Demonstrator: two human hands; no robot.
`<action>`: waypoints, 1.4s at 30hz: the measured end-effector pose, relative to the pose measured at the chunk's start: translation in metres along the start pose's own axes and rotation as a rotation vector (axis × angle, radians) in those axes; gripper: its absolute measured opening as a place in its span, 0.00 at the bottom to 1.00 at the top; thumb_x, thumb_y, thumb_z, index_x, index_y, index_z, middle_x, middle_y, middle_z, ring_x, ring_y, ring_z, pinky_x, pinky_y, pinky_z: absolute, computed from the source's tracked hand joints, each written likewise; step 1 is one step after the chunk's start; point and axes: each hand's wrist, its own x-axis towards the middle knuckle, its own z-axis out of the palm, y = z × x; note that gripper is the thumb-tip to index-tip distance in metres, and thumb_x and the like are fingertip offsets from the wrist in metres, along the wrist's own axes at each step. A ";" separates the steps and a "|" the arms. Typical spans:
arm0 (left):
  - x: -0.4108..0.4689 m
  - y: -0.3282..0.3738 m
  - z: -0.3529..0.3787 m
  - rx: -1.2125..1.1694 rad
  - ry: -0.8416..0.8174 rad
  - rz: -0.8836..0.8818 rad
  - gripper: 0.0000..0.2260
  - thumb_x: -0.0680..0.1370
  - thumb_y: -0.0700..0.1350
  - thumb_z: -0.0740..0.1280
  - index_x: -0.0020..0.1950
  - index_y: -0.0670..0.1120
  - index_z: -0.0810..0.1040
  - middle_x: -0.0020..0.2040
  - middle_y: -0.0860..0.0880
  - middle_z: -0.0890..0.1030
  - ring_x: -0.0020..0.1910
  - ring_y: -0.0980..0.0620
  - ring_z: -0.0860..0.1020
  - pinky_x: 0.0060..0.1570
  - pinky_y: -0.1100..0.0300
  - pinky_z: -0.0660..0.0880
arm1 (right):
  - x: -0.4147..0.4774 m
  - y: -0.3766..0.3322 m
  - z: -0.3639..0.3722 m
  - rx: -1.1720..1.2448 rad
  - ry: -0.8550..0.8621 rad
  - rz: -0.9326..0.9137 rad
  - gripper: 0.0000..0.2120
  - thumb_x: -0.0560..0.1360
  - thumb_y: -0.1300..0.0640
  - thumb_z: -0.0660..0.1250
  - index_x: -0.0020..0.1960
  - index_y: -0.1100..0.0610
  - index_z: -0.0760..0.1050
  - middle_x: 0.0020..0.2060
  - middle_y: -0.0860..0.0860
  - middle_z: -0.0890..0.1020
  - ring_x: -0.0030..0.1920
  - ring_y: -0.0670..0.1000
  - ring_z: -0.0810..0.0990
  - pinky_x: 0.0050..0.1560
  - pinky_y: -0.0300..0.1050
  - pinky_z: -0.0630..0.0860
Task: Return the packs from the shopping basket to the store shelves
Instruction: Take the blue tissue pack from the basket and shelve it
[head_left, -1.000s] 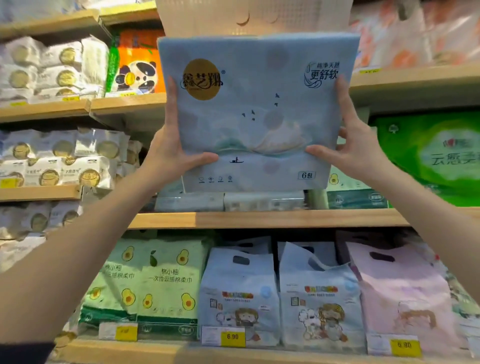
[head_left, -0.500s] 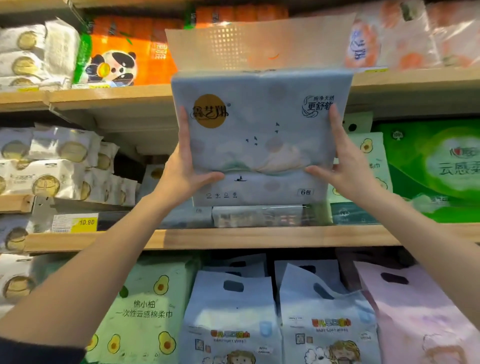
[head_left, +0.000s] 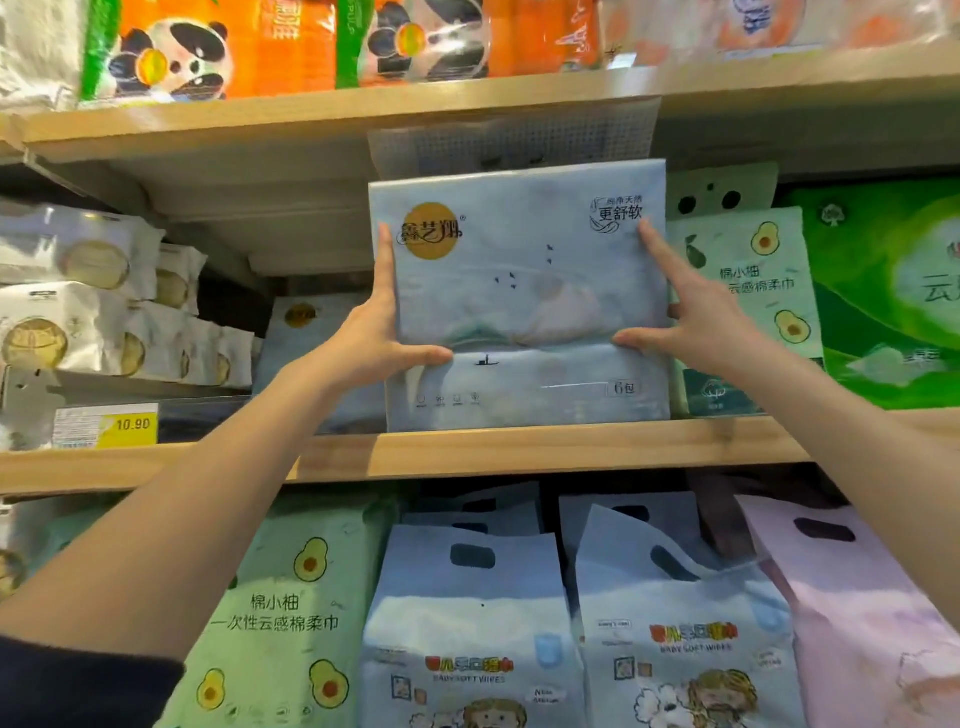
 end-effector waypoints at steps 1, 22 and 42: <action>0.002 -0.002 0.002 0.032 -0.008 -0.018 0.57 0.69 0.47 0.74 0.68 0.57 0.23 0.76 0.48 0.56 0.69 0.43 0.67 0.67 0.51 0.65 | 0.002 0.001 0.002 -0.018 -0.008 0.014 0.49 0.67 0.55 0.74 0.73 0.38 0.43 0.65 0.56 0.70 0.53 0.58 0.73 0.53 0.47 0.69; 0.051 -0.021 0.027 0.257 -0.184 -0.320 0.57 0.69 0.56 0.72 0.63 0.59 0.17 0.53 0.44 0.78 0.42 0.46 0.81 0.50 0.49 0.78 | 0.034 0.026 0.023 -0.260 -0.202 0.121 0.44 0.70 0.61 0.70 0.75 0.46 0.46 0.33 0.52 0.68 0.45 0.56 0.68 0.44 0.45 0.66; 0.047 -0.020 0.022 0.180 -0.198 -0.340 0.54 0.67 0.57 0.73 0.68 0.64 0.27 0.76 0.45 0.57 0.53 0.44 0.78 0.54 0.49 0.78 | 0.031 0.032 0.025 -0.255 -0.206 0.111 0.46 0.68 0.58 0.72 0.75 0.49 0.46 0.59 0.63 0.73 0.55 0.61 0.71 0.48 0.48 0.69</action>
